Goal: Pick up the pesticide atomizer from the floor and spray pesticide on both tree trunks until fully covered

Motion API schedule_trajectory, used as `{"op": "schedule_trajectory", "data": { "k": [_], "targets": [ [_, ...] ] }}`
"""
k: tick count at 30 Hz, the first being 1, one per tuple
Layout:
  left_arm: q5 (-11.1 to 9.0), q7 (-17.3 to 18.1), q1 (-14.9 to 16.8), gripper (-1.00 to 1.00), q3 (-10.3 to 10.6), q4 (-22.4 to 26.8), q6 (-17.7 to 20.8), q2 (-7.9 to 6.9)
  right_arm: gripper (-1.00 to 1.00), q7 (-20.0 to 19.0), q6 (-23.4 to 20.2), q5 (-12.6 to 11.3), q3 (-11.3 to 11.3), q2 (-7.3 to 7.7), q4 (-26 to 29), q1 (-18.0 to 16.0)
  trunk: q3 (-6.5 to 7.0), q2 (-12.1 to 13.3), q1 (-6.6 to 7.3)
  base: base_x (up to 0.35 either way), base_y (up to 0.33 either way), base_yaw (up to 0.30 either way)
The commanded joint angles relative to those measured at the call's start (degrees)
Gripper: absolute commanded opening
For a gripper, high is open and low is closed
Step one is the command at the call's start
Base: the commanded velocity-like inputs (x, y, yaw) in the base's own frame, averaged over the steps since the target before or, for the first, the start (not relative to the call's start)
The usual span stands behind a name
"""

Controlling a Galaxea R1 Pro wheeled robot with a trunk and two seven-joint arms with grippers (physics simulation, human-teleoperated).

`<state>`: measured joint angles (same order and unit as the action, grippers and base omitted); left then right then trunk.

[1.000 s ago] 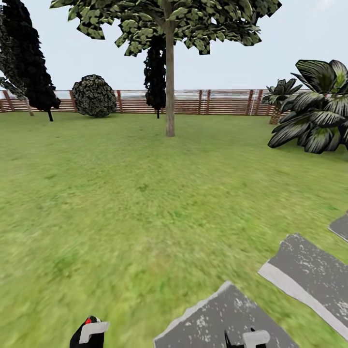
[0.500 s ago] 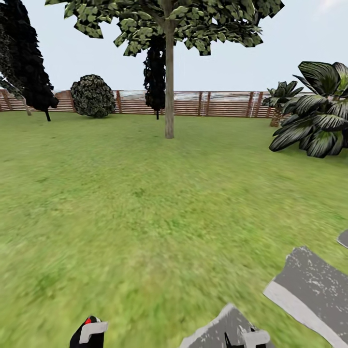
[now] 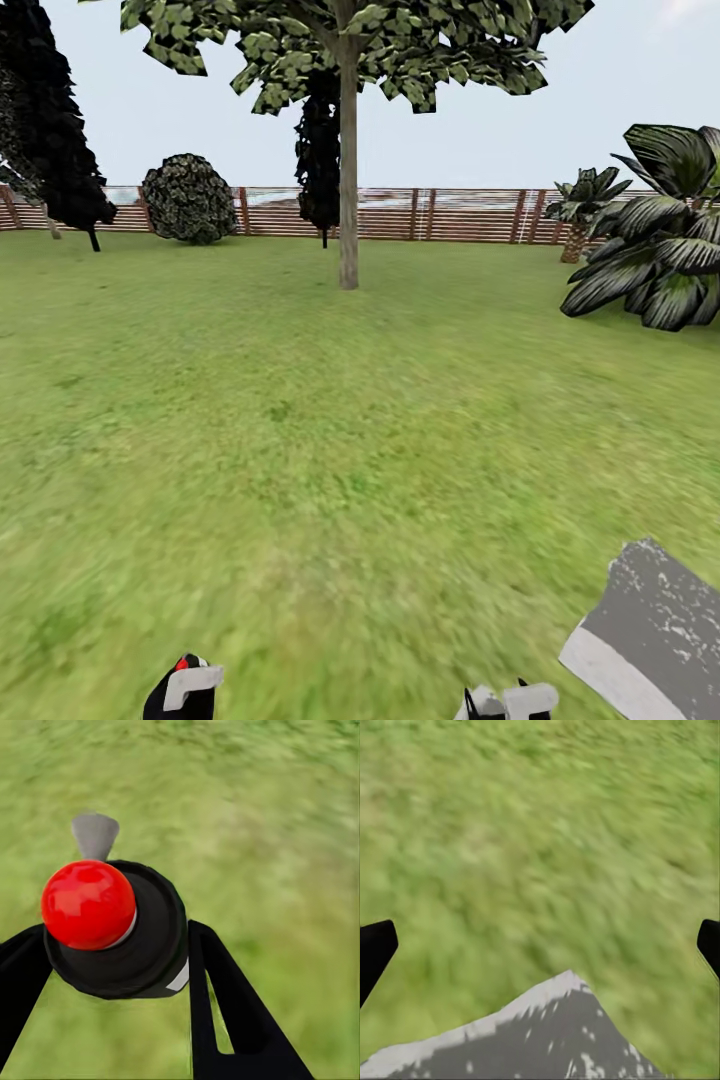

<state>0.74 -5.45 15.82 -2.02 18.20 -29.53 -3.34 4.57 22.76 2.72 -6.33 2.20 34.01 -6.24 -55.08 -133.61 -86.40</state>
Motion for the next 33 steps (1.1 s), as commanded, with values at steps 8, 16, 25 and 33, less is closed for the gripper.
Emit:
{"op": "schedule_trajectory", "data": {
  "k": [8, 16, 25, 33],
  "targets": [
    [0.0, 0.0, 0.0, -1.0, 0.0, 0.0, 0.0, 0.0, 1.0, 0.0, 0.0, 0.0, 0.0, 0.0, 0.0, 0.0, 0.0, 0.0, 0.0, 0.339, -0.072, 0.0],
    [0.1, 0.0, 0.0, -1.0, 0.0, 0.0, 0.0, 0.0, 1.0, 0.0, 0.0, 0.0, 0.0, 0.0, 0.0, 0.0, 0.0, 0.0, 0.0, 0.339, -0.072, 0.0],
    [0.0, 0.0, 0.0, -1.0, 0.0, 0.0, 0.0, 0.0, 1.0, 0.0, 0.0, -0.1, 0.0, 0.01, 0.0, 0.0, 0.0, 0.0, 0.0, 0.339, -0.072, 0.0],
    [0.0, 0.0, 0.0, -1.0, 0.0, 0.0, 0.0, 0.0, 1.0, 0.0, 0.0, -0.1, 0.0, 0.0, 0.0, 0.0, 0.0, 0.0, 0.0, 0.339, -0.072, 0.0]
  ]
}}
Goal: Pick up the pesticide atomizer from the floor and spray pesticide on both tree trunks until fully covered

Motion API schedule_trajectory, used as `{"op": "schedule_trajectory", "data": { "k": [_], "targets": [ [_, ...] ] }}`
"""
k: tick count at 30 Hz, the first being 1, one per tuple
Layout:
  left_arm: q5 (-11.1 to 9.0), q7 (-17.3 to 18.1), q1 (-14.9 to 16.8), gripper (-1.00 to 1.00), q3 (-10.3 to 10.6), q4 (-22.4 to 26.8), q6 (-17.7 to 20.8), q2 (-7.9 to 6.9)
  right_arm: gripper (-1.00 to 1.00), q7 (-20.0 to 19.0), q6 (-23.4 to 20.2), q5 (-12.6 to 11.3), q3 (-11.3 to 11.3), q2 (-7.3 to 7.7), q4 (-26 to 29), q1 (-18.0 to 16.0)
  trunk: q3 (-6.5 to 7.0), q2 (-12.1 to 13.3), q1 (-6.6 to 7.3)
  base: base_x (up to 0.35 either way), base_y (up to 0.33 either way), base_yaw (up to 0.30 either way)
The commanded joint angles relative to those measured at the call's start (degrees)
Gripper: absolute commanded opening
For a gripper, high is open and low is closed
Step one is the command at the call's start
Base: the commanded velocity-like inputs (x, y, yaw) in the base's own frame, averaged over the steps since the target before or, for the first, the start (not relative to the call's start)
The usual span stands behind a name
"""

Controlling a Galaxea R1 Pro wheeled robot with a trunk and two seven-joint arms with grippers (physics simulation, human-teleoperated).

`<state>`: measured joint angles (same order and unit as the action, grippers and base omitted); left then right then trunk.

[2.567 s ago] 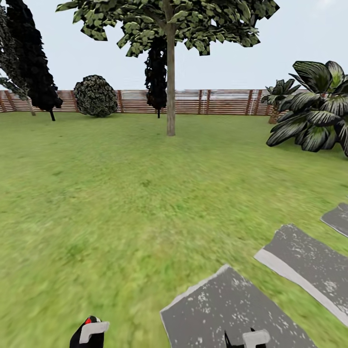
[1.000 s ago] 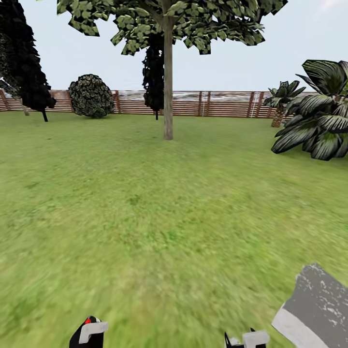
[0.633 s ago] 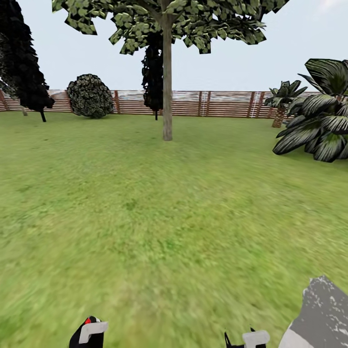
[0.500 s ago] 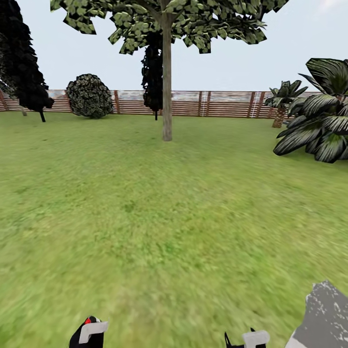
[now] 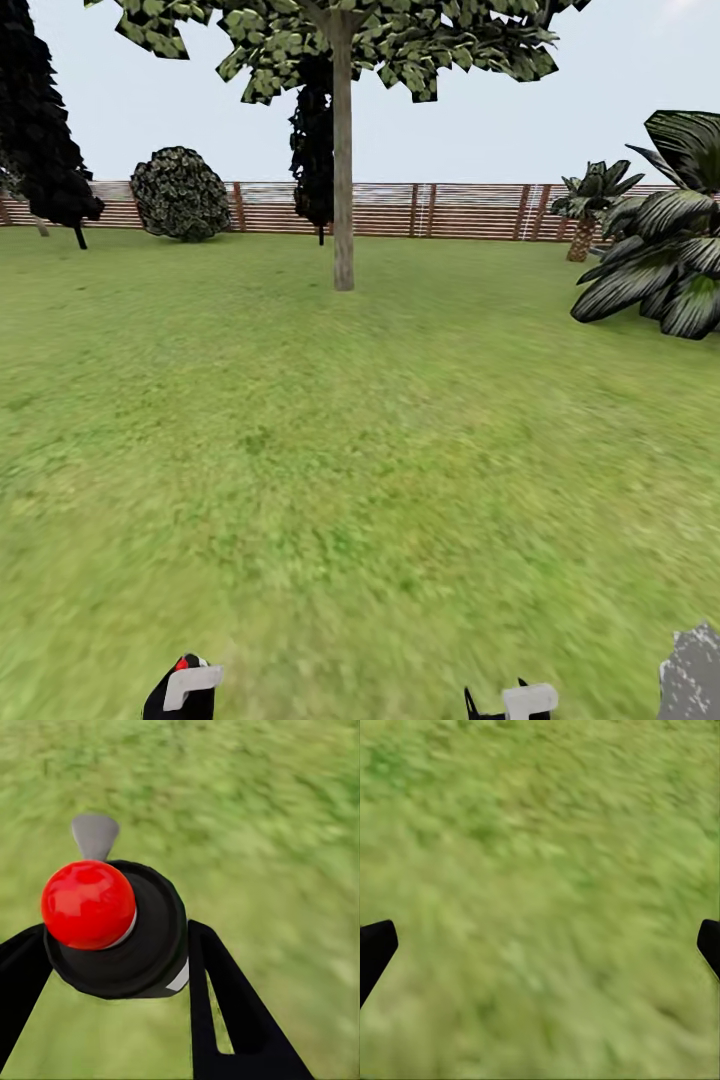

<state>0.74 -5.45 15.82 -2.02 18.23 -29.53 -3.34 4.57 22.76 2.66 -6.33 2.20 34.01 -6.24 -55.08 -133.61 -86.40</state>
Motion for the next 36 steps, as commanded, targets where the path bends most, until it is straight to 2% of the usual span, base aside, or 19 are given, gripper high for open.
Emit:
{"op": "schedule_trajectory", "data": {
  "k": [1, 36],
  "targets": [
    [0.0, 0.0, 0.0, -1.0, 0.0, 0.0, 0.0, 0.0, 1.0, 0.0, 0.0, 0.0, 0.0, 0.0, 0.0, 0.0, 0.0, 0.0, 0.0, 0.339, -0.072, 0.0],
    [-0.1, 0.0, 0.0, -1.0, 0.0, 0.0, 0.0, -0.13, 1.0, -0.1, 0.0, 0.0, 0.0, 0.0, 0.1, 0.0, 0.0, 0.0, 0.0, 0.339, -0.072, 0.0]
  ]
}}
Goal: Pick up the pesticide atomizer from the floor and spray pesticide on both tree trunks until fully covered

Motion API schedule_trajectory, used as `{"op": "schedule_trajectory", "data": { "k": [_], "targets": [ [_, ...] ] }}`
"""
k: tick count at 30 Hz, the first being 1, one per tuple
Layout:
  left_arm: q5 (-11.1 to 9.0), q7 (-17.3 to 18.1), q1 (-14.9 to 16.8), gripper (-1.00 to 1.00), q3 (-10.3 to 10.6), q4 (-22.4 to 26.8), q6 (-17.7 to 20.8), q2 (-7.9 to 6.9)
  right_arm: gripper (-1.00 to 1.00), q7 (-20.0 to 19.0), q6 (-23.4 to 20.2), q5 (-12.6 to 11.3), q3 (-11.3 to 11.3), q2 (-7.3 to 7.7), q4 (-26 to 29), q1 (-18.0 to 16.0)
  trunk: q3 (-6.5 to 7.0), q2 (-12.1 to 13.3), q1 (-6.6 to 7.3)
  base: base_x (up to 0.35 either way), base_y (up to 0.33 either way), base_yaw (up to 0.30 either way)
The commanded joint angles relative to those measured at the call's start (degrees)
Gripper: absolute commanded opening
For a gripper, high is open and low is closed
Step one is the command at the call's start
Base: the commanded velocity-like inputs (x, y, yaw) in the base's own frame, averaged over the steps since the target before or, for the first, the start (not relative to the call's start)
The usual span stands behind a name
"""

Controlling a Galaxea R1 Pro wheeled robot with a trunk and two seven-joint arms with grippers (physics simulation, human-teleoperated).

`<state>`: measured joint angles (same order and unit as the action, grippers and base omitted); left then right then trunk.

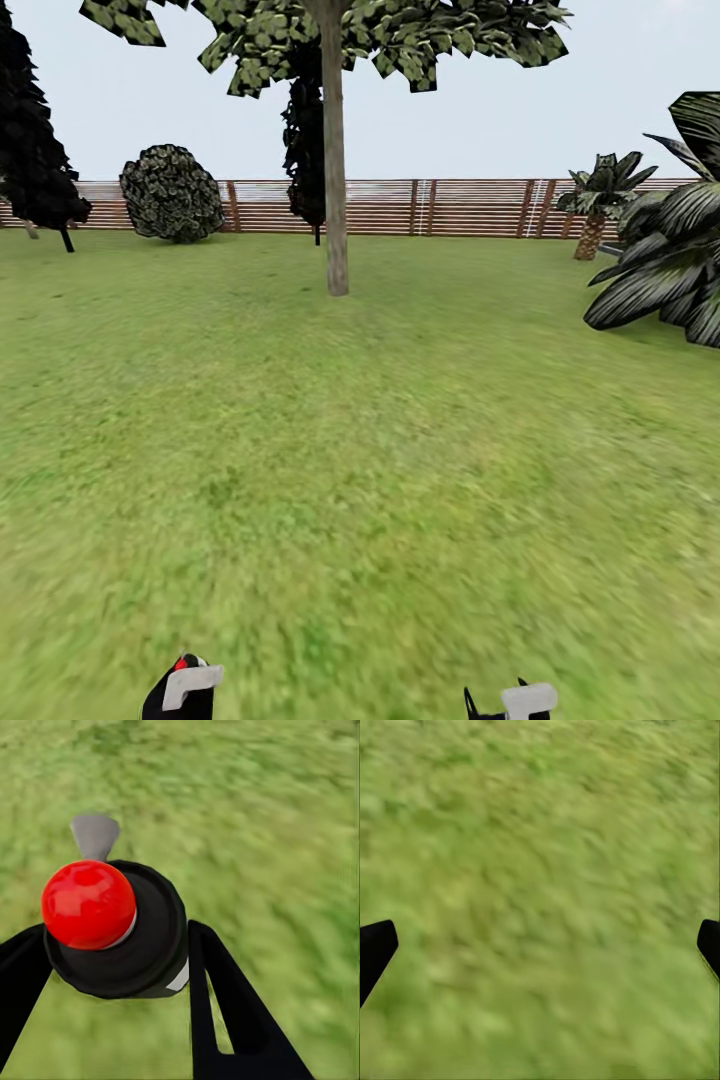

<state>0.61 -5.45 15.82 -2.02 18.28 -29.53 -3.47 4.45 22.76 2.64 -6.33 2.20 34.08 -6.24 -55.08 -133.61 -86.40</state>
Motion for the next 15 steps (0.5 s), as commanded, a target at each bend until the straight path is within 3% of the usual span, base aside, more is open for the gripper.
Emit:
{"op": "schedule_trajectory", "data": {
  "k": [1, 15],
  "targets": [
    [0.0, 0.0, 0.0, -1.0, 0.0, 0.0, 0.0, -0.02, 1.0, 0.0, 0.0, 0.0, 0.0, 0.0, 0.0, 0.0, 0.0, 0.0, 0.0, 0.339, -0.072, 0.0],
    [-0.1, 0.0, 0.0, -1.0, 0.0, 0.0, 0.0, -0.03, 1.0, 0.1, 0.1, 0.0, 0.0, 0.0, 0.0, 0.0, 0.0, 0.0, 0.0, 0.339, -0.072, 0.0]
  ]
}}
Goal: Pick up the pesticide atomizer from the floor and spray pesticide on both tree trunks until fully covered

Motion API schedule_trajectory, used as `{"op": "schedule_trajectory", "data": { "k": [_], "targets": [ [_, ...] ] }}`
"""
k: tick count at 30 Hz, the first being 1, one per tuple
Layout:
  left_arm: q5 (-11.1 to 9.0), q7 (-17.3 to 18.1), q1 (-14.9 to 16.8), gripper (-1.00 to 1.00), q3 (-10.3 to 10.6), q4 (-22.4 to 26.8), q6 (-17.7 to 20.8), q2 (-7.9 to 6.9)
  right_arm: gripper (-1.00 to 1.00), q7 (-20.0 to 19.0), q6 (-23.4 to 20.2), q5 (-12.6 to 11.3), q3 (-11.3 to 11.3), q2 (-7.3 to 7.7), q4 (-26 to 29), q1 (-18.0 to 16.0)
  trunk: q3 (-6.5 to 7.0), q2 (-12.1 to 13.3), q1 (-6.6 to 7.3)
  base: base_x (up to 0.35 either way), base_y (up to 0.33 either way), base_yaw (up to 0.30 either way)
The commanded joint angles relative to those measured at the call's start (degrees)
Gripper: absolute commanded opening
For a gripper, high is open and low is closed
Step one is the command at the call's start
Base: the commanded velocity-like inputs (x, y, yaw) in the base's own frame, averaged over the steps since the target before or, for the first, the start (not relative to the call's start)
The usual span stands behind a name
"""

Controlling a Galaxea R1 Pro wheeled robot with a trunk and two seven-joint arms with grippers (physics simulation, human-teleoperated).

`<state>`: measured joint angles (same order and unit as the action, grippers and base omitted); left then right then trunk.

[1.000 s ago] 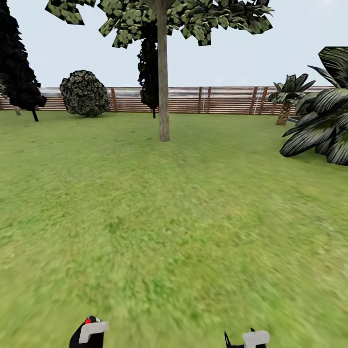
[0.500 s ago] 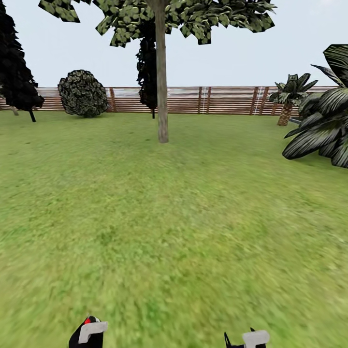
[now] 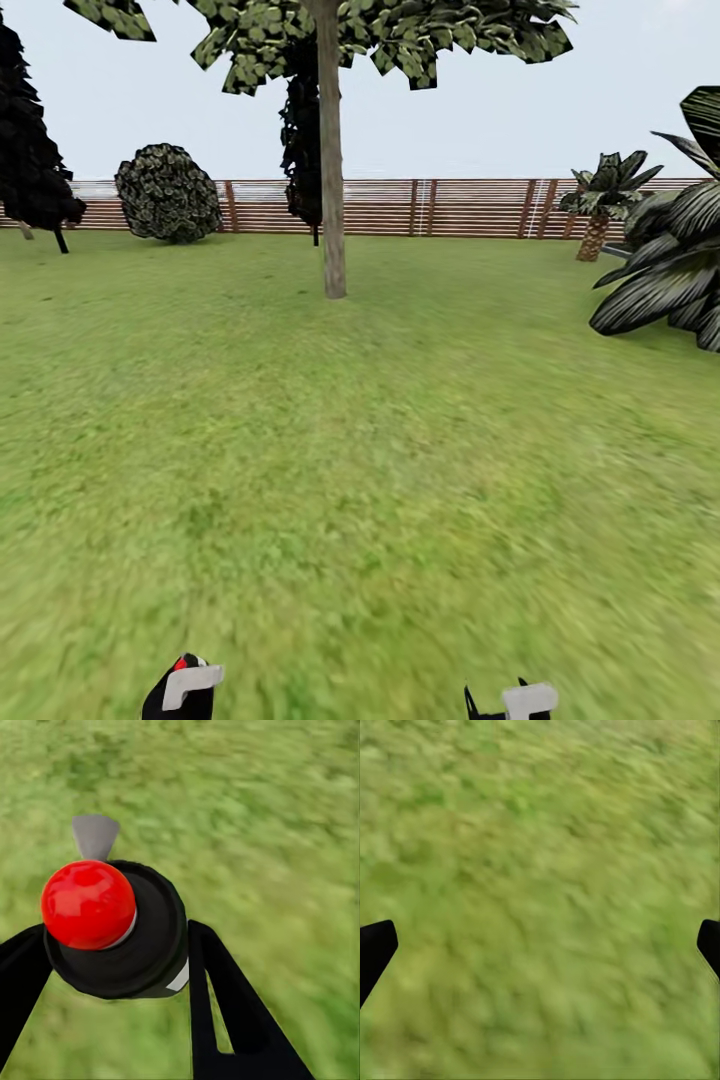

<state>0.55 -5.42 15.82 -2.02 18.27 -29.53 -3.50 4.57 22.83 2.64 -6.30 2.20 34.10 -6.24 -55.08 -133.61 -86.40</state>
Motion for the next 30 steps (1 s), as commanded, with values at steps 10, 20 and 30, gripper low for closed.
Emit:
{"op": "schedule_trajectory", "data": {
  "k": [10, 20, 30],
  "targets": [
    [0.0, 0.0, 0.0, -1.0, 0.0, 0.0, 0.0, -0.01, 1.0, 0.0, -0.1, 0.0, 0.0, 0.0, 0.0, 0.0, 0.0, 0.0, 0.0, 0.339, -0.072, 0.0],
    [0.0, 0.0, 0.0, -1.0, 0.0, 0.0, 0.0, -0.01, 1.0, 0.0, 0.0, 0.0, 0.0, 0.0, 0.0, 0.0, 0.0, 0.0, 0.0, 0.339, -0.072, 0.025],
    [-0.1, 0.0, 0.0, -1.0, 0.0, 0.0, 0.0, -0.01, 1.0, 0.0, 0.0, 0.0, 0.0, 0.0, -0.1, 0.0, 0.0, 0.0, 0.0, 0.339, -0.072, 0.03]
  ]
}}
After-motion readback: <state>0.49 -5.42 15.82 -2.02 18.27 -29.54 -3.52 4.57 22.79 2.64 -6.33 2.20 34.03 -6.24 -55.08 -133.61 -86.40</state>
